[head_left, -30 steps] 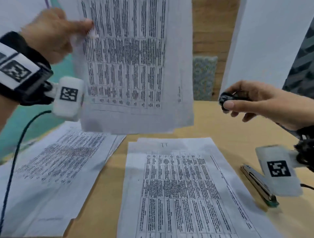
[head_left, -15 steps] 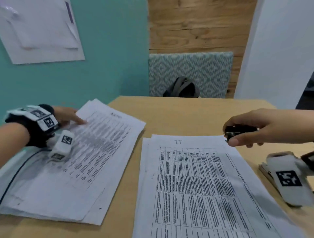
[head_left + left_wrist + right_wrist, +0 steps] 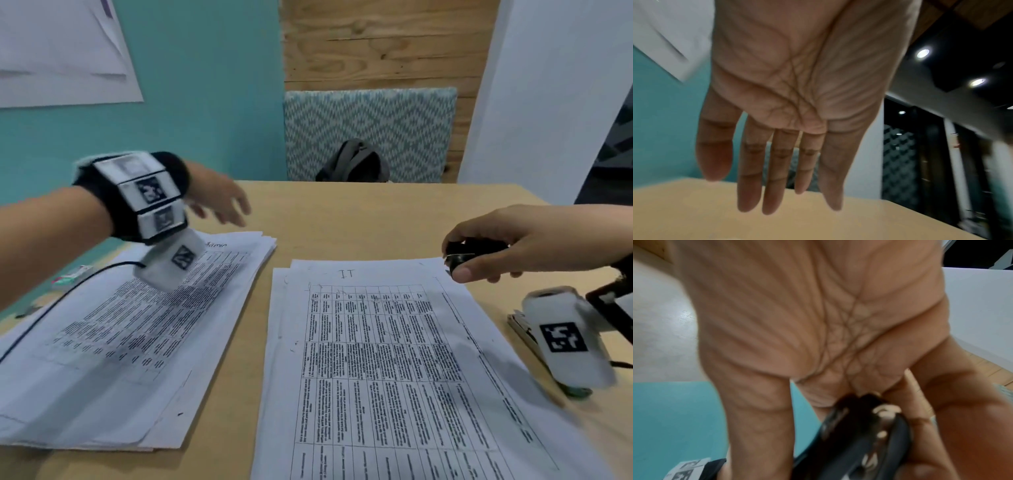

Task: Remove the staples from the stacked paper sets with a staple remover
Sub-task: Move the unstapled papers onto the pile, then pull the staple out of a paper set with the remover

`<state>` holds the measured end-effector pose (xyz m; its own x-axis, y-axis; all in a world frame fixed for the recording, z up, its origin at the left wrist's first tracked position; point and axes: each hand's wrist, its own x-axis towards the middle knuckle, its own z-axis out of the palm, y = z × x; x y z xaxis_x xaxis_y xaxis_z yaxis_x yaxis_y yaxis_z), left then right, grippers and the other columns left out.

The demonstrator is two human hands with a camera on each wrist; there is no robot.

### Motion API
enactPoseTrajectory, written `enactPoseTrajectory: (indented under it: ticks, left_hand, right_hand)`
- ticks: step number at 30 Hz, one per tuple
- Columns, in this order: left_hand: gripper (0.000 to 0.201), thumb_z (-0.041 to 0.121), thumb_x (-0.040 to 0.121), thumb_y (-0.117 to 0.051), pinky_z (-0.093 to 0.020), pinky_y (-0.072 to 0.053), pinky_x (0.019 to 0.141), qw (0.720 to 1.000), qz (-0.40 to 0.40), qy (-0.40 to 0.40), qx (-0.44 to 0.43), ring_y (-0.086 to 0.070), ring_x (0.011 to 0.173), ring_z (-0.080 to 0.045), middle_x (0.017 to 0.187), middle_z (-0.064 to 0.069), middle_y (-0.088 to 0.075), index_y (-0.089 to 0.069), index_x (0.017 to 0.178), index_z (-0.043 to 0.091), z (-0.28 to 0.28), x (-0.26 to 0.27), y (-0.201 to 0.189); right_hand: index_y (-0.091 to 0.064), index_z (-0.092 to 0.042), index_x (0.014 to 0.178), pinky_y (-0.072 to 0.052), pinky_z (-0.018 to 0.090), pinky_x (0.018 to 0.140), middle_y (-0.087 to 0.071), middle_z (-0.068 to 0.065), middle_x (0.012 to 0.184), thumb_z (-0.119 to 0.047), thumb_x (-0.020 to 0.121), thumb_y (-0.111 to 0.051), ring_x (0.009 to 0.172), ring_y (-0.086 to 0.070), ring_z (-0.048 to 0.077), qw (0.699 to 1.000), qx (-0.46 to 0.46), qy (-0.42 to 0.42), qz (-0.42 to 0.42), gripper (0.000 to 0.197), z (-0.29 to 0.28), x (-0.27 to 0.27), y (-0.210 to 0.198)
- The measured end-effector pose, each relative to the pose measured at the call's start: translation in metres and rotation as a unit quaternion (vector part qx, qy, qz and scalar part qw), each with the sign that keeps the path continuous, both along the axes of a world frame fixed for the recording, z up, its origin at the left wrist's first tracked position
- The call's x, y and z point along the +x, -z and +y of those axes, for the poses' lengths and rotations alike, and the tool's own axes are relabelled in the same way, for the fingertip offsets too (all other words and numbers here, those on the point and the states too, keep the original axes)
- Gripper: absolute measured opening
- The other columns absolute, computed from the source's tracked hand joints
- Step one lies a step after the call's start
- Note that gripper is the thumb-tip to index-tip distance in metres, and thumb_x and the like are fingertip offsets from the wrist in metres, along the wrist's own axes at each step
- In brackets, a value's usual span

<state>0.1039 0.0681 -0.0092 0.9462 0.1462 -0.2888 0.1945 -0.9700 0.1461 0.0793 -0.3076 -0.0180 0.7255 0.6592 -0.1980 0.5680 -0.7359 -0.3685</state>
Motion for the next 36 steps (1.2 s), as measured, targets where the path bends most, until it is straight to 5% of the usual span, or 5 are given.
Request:
enactPoseTrajectory:
  ticks: [8,16,21,29,36]
  left_hand:
    - [0.043,0.024,0.093,-0.056,-0.026,-0.042,0.085,0.985,0.1,0.111,0.09,-0.051,0.121,-0.022,0.131,-0.009,-0.053,-0.047,0.132,0.01,-0.11,0.045,0.041]
    - [0.03,0.036,0.09,-0.057,-0.012,-0.035,0.049,0.966,0.167,0.136,0.143,-0.04,0.059,-0.009,0.074,0.001,-0.049,-0.053,0.088,0.006,-0.1,0.056,0.06]
    - [0.022,0.018,0.085,-0.067,-0.01,-0.033,0.037,0.984,0.127,0.122,-0.028,-0.042,0.039,-0.003,0.062,0.001,-0.049,-0.051,0.071,0.013,-0.083,0.062,0.051]
    - [0.027,0.015,0.072,-0.078,-0.043,-0.053,0.085,0.979,0.129,0.124,-0.094,-0.065,0.091,-0.031,0.1,-0.012,-0.068,-0.059,0.089,0.011,-0.083,0.048,0.05]
    - [0.026,-0.002,0.074,-0.073,-0.05,-0.049,0.091,0.97,0.178,0.132,-0.099,-0.061,0.106,-0.037,0.111,-0.019,-0.065,-0.059,0.093,0.009,-0.076,0.042,0.051]
  right_hand:
    - [-0.059,-0.049,0.089,-0.054,0.029,0.069,-0.068,-0.008,0.08,-0.098,0.029,-0.043,0.074,-0.064,0.014,1.0,0.002,0.009,-0.009,0.079,-0.008,0.001,-0.005]
    - [-0.061,-0.042,0.09,-0.054,0.032,0.073,-0.069,-0.007,0.08,-0.086,0.037,-0.052,0.076,-0.066,0.014,0.999,0.013,0.033,-0.016,0.071,-0.013,0.006,-0.006]
    - [-0.062,-0.039,0.091,-0.053,0.03,0.072,-0.07,-0.006,0.082,-0.089,0.034,-0.053,0.076,-0.066,0.013,0.999,0.009,0.049,-0.017,0.076,-0.016,0.011,-0.005]
    - [-0.063,-0.033,0.095,-0.049,0.02,0.064,-0.069,-0.001,0.086,-0.072,0.046,-0.055,0.077,-0.065,0.013,0.997,0.027,0.067,0.004,0.063,-0.014,0.008,-0.004]
    - [-0.062,-0.041,0.09,-0.048,0.02,0.062,-0.069,-0.006,0.082,-0.095,0.026,-0.05,0.073,-0.064,0.011,0.998,0.017,0.059,0.006,0.086,-0.018,0.016,-0.001]
